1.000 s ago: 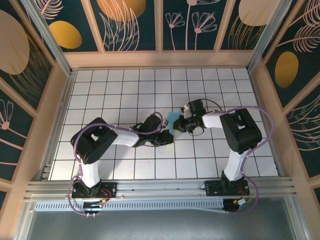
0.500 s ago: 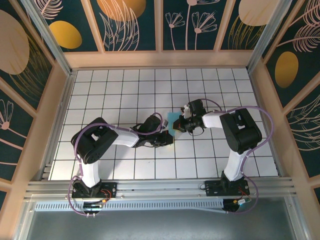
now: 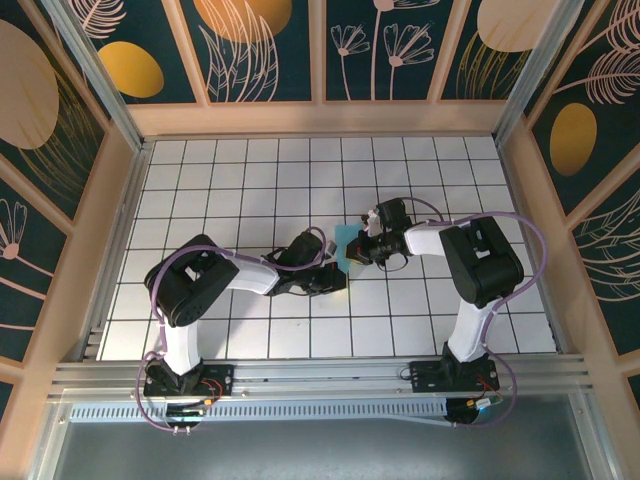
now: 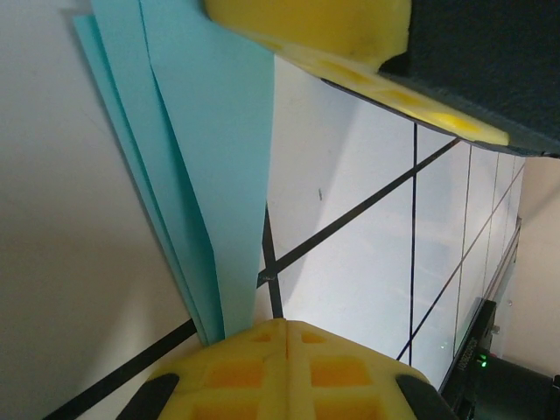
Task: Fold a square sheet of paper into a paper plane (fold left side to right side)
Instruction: Fold the wing for the fifth time at the center of the table.
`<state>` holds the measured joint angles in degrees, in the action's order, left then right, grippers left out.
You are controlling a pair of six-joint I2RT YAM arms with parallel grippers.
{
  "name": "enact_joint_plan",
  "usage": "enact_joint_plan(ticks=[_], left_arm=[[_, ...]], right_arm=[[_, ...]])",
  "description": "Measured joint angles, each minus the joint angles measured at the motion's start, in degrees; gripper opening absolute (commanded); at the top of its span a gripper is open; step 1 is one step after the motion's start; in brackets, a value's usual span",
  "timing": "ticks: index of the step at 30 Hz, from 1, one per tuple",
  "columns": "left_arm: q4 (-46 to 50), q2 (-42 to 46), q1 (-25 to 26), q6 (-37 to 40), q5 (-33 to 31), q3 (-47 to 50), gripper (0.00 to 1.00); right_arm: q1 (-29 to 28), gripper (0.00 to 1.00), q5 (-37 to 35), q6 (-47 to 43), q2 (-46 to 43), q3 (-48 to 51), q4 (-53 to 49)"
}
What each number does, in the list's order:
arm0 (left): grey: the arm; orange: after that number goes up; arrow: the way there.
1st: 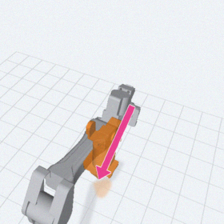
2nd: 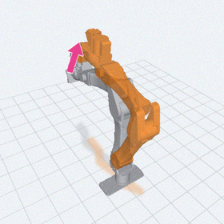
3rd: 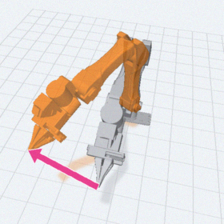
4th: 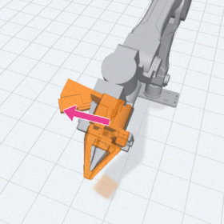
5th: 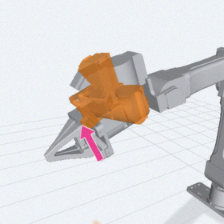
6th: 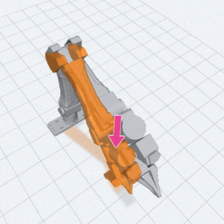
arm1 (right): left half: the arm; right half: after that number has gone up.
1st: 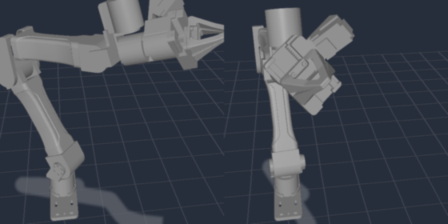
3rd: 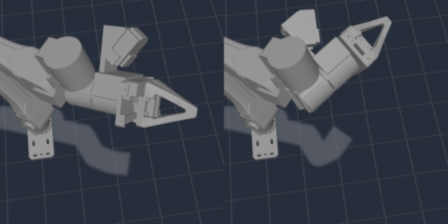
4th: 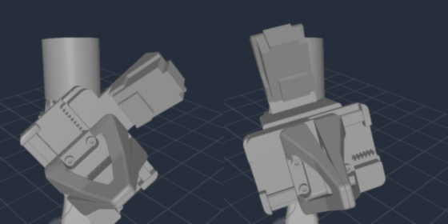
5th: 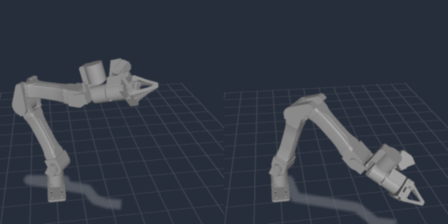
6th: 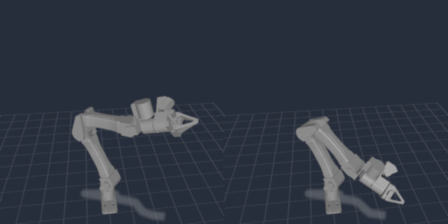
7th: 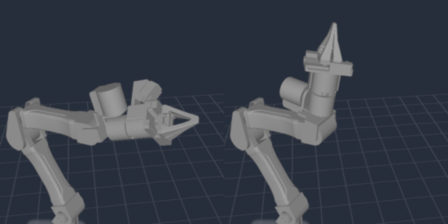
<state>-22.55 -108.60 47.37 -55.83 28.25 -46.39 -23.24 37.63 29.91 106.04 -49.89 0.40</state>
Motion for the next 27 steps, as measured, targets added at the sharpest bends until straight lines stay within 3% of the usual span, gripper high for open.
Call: enact_joint_plan(ticks=[20, 27], left_arm=[[-0.42, 2.97, 1.38, 1.38, -1.70, 3.67, 0.06], [0.37, 6.71, 1.92, 1.70, -2.21, 7.32, 0.02]], right_arm=[[0.00, 0.00, 0.00, -0.22, 0.17, -0.39, -0.68], [0.00, 0.00, 0.02, -0.66, 0.22, -0.57, -0.90]])
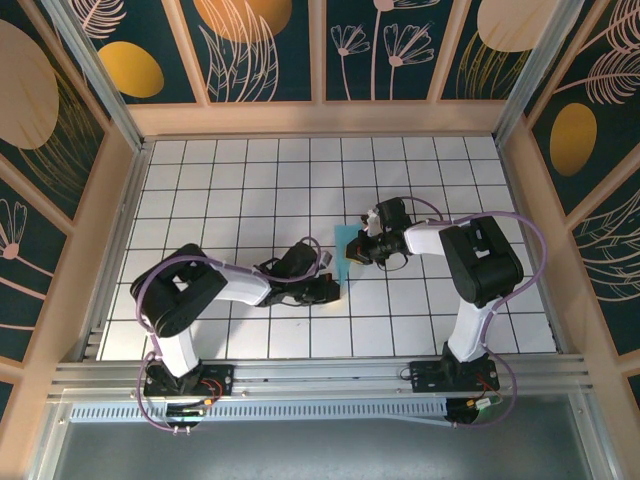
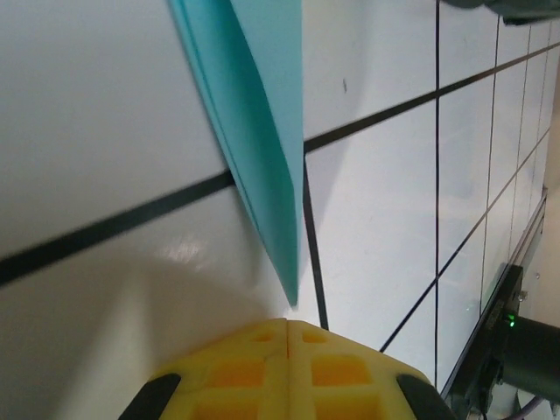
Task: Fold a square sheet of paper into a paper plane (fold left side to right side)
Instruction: Fold the wing for the fifth time at the center of the table.
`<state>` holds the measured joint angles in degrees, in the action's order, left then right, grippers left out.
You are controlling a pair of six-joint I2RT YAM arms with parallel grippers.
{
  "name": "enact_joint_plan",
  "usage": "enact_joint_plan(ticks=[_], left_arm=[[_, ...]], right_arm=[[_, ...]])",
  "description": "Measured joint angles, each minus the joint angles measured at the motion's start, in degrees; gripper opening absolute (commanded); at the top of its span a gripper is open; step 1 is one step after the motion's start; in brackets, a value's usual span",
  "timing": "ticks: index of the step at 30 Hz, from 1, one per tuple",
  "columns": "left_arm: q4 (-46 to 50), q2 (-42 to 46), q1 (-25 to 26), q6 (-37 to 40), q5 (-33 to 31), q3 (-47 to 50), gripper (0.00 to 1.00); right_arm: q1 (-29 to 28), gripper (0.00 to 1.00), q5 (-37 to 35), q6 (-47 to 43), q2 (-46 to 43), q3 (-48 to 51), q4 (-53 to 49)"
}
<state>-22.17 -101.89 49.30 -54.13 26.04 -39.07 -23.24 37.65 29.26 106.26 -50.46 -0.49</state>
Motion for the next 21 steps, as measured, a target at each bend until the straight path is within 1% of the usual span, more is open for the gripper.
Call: enact_joint_plan(ticks=[5, 9, 15, 21], left_arm=[[-0.28, 3.87, -0.79, -0.22, 0.35, 0.66, 0.01], [-0.59, 3.82, -2.08, -0.31, 0.79, -1.53, 0.01], [-0.04, -1.75, -2.95, 0.59, 0.66, -8.11, 0.00], [1.27, -5.55, -2.97, 1.40, 0.28, -9.66, 0.00]], right_arm=[[-0.11, 0.00, -0.02, -0.02, 0.02, -0.09, -0.13], [-0.11, 0.00, -0.02, -0.02, 0.02, -0.09, -0.15], [-0.11, 0.00, -0.02, -0.02, 0.02, -0.09, -0.15], [-0.11, 0.00, -0.02, -0.02, 0.02, -0.09, -0.13]])
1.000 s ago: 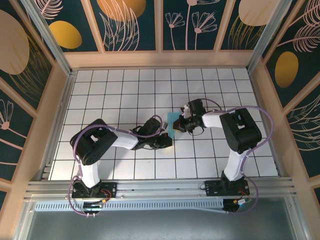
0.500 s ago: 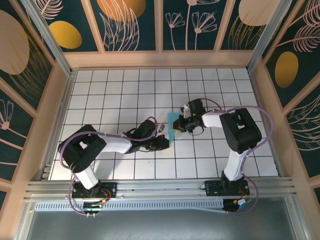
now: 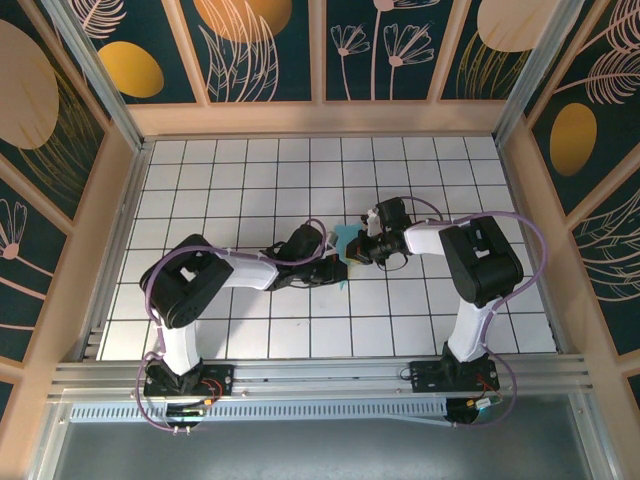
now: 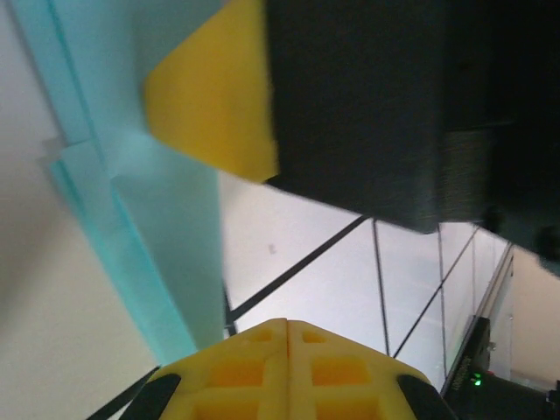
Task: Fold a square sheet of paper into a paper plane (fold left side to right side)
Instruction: Fold the wing for the fifth time at the center of the table.
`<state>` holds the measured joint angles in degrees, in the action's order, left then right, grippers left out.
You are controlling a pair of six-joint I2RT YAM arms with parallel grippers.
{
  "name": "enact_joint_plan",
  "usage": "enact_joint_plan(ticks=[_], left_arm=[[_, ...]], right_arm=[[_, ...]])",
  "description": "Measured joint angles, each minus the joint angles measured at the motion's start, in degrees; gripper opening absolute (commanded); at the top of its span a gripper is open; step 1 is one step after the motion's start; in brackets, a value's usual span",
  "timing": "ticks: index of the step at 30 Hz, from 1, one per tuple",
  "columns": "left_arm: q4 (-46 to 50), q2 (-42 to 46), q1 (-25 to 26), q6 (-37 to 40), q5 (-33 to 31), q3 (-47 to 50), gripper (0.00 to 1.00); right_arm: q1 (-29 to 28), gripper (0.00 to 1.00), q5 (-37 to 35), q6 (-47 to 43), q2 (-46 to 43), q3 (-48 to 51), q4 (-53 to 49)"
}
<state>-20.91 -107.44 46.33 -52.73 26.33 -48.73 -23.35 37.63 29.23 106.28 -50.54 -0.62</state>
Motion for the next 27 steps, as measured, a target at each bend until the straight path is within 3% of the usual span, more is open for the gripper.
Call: enact_joint_plan(ticks=[27], left_arm=[[1.40, -0.85, 0.02, 0.66, -2.36, 0.98, 0.00]], right_arm=[[1.07, 0.00, -3.96, -0.81, 0.02, -6.88, -7.17]])
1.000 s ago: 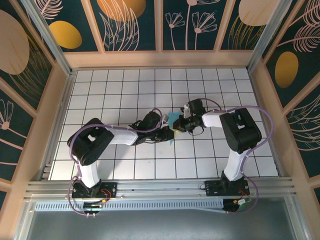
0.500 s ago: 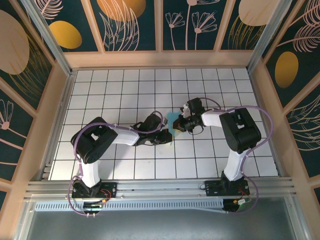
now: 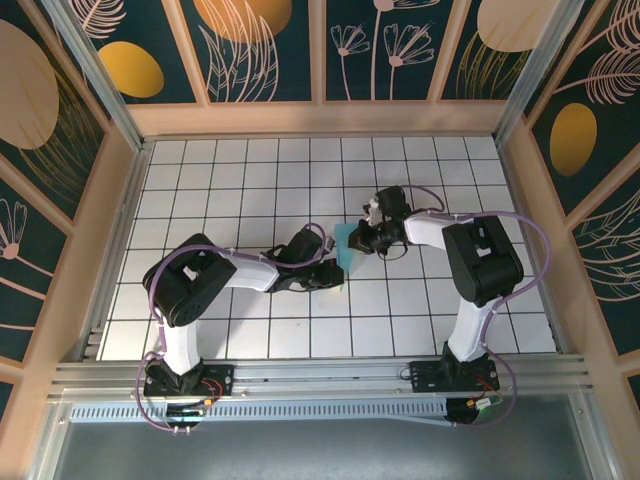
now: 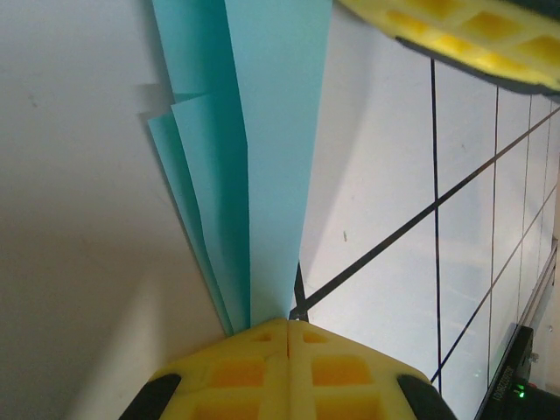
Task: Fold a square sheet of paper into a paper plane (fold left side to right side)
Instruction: Fold the wing for the fifth time at the center of the table.
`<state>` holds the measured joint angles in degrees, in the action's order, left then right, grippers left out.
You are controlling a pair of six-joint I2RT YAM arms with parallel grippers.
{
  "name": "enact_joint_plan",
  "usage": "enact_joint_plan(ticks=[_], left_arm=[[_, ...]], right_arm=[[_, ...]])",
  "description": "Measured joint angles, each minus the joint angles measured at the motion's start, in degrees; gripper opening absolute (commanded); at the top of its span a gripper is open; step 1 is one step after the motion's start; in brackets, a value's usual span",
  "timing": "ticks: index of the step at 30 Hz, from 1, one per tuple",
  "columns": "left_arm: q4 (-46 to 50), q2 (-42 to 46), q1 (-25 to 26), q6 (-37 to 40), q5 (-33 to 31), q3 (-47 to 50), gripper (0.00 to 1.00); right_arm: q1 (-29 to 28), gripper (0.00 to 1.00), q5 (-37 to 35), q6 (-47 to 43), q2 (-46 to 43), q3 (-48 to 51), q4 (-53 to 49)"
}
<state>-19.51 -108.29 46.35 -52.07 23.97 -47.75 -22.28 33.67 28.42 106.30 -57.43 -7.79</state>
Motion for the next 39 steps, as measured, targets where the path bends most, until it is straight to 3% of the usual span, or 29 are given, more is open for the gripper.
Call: enact_joint_plan(ticks=[17, 26, 39], left_arm=[[1.29, 1.38, 0.04, -0.02, -0.42, -0.11, 0.00], [2.32, 2.56, 0.04, 0.37, 1.16, -4.90, 0.00], [4.26, -2.36, 0.04, 1.51, 2.56, -9.35, 0.00]], right_arm=[[1.20, 0.00, 0.46, -1.11, 3.91, -1.73, 1.29], [1.20, 0.00, 0.46, -1.09, 3.91, -1.68, 1.33], [1.20, 0.00, 0.44, -1.07, 3.91, -1.68, 1.33]])
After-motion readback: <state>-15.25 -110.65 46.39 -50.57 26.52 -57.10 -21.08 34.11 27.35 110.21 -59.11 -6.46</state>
